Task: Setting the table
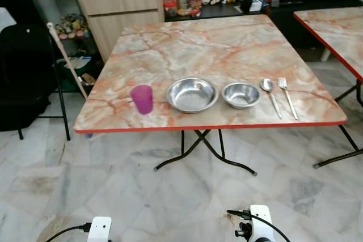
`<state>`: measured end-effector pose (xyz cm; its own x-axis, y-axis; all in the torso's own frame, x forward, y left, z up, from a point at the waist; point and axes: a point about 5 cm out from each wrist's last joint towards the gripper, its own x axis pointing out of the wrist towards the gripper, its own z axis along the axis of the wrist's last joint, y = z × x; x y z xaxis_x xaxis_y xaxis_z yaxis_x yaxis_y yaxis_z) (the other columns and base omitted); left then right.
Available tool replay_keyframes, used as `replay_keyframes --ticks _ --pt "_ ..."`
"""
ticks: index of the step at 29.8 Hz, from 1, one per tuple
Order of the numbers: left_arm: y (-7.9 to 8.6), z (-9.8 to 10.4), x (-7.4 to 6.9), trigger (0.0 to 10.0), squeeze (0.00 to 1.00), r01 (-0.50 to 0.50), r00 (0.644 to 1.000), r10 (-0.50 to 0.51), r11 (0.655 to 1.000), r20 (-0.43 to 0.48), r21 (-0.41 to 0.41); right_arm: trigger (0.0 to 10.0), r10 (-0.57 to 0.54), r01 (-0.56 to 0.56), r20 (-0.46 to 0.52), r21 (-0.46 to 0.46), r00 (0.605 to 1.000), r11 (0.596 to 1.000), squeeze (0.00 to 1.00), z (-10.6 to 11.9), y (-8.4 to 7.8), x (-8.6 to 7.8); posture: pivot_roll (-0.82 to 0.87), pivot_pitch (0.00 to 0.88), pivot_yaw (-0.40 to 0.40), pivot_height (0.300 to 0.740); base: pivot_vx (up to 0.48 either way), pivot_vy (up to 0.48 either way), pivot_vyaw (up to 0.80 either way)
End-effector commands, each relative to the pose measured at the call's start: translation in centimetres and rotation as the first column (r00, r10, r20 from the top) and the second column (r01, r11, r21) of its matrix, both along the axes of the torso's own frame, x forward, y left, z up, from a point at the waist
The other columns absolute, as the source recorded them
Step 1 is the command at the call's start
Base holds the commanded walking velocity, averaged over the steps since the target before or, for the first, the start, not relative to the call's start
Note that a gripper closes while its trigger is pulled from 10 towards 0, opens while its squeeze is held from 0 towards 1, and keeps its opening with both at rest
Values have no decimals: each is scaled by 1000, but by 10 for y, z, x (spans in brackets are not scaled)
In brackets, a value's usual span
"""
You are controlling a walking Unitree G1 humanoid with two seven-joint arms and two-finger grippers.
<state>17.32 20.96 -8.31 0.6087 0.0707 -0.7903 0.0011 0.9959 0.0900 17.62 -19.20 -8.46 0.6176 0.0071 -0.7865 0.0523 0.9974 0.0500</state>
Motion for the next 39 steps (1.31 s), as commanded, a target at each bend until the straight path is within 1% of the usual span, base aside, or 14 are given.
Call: replay_keyframes --ticks 1,10,16,18,19,21,24,25,26,27,32,33,36,39 --pt "6 -1 -5 10000 0 10 1000 -10 1000 -28 27 10000 -10 9 23 16 1000 1000 0 2 6 5 -40 0 66 714 0 -439 0" --pt "6 -1 -5 10000 0 1 1000 -1 1000 -25 20 10000 -13 13 20 19 1000 1000 0 1 6 3 -37 0 65 714 0 -420 0" --pt "7 3 3 10000 0 -27 1000 27 1000 14 8 10000 -13 13 21 20 1000 1000 0 2 6 4 -23 0 57 714 0 0 0" --pt "9 7 10 10000 0 -62 997 62 998 52 1 10000 -12 12 23 20 1000 1000 0 2 6 5 -20 0 54 714 0 0 0" --pt "10 11 17 10000 0 -88 992 89 996 91 -17 10000 -12 12 25 21 1000 1000 0 2 7 6 -19 0 53 714 0 0 0" --pt "9 19 30 10000 0 -94 983 100 995 155 -45 10000 -9 8 29 23 1000 1000 0 3 8 9 -6 0 49 714 0 0 0" --pt "9 25 39 10000 0 -94 975 103 994 198 -55 10000 -4 4 32 26 999 1000 0 4 10 10 -2 0 48 714 0 0 0" --pt "9 29 45 10000 0 -100 967 112 993 229 -67 10000 -2 1 34 28 999 1000 0 4 11 11 -3 0 48 714 0 0 0" --pt "8 31 48 10000 0 -101 963 116 992 243 -73 10000 -2 1 35 29 999 1000 0 4 12 12 -3 0 48 714 0 0 0" --pt "8 36 54 10000 0 -110 951 132 990 278 -93 10000 -6 5 42 35 999 999 0 5 12 13 -5 0 50 714 0 0 0" --pt "6 44 65 10000 0 -112 933 144 987 329 -117 10000 -10 8 43 37 999 999 0 5 13 13 -6 0 54 714 0 0 0" --pt "6 53 75 10000 0 -110 912 149 986 382 -123 10000 -13 11 45 37 999 999 0 5 13 13 -9 0 56 714 0 0 0" --pt "4 59 83 10000 0 -99 894 150 985 423 -142 10000 -16 14 43 38 999 999 0 4 13 12 -9 0 56 714 0 0 0" --pt "3 60 83 10000 0 -97 892 151 985 427 -145 10000 -16 14 43 38 999 999 0 4 13 12 -9 0 56 714 0 0 0"
